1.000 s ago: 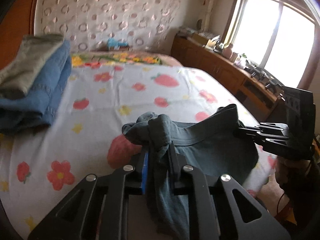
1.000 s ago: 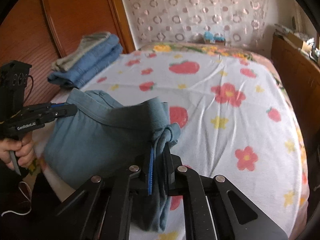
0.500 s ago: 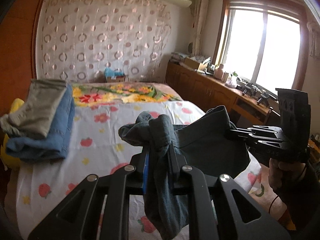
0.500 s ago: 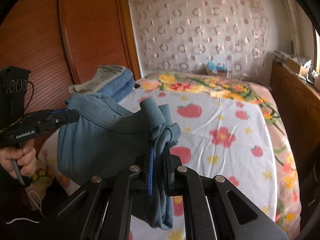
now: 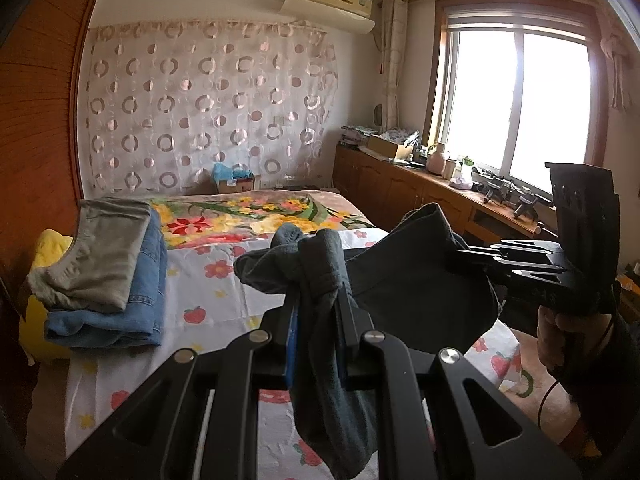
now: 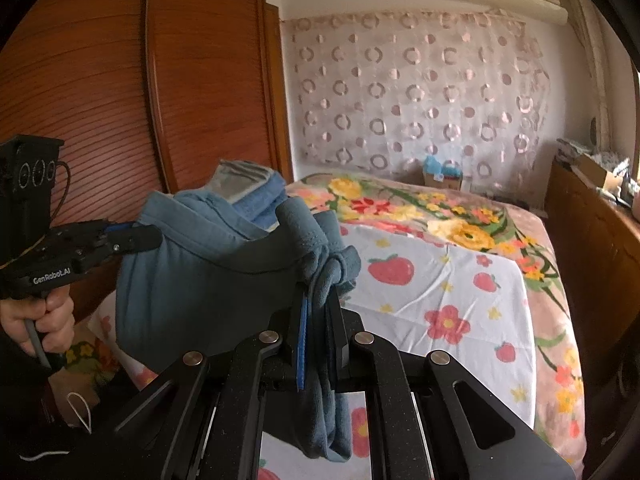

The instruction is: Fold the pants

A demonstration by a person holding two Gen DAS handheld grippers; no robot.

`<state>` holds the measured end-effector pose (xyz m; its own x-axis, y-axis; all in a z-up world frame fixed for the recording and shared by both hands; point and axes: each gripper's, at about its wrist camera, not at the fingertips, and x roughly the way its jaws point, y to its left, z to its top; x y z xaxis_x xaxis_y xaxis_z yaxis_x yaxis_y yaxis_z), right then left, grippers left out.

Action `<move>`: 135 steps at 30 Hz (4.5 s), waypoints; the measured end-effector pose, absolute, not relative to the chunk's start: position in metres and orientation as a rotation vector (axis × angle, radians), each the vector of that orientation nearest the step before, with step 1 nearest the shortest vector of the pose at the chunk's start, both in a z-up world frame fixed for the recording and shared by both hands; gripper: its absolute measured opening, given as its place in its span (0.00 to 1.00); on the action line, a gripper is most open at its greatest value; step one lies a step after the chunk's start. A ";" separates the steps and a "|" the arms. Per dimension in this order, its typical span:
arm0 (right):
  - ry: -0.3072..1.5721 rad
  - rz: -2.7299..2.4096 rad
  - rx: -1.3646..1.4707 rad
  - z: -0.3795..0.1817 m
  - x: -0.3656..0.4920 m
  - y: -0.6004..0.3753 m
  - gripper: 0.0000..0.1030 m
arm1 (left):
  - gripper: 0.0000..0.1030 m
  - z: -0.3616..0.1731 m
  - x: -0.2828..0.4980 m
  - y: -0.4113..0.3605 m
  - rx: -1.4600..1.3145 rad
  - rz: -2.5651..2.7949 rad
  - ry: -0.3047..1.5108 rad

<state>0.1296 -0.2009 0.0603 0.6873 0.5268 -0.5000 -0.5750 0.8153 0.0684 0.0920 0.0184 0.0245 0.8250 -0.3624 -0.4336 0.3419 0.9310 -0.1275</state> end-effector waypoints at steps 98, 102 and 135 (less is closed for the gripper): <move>0.740 0.912 -0.205 0.010 0.431 0.082 0.36 | 0.29 -0.042 0.214 0.186 -0.197 0.164 0.607; 0.730 0.917 -0.186 0.019 0.412 0.062 0.36 | 0.32 -0.038 0.208 0.178 -0.184 0.145 0.602; 0.610 0.637 -0.074 0.047 0.207 -0.148 0.43 | 0.54 -0.010 0.125 0.032 -0.039 -0.113 0.591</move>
<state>0.2068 -0.1482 0.0470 0.6355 0.5363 -0.5554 -0.5783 0.8073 0.1178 0.1255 0.0321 -0.0105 0.8242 -0.1176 -0.5539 0.0954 0.9931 -0.0688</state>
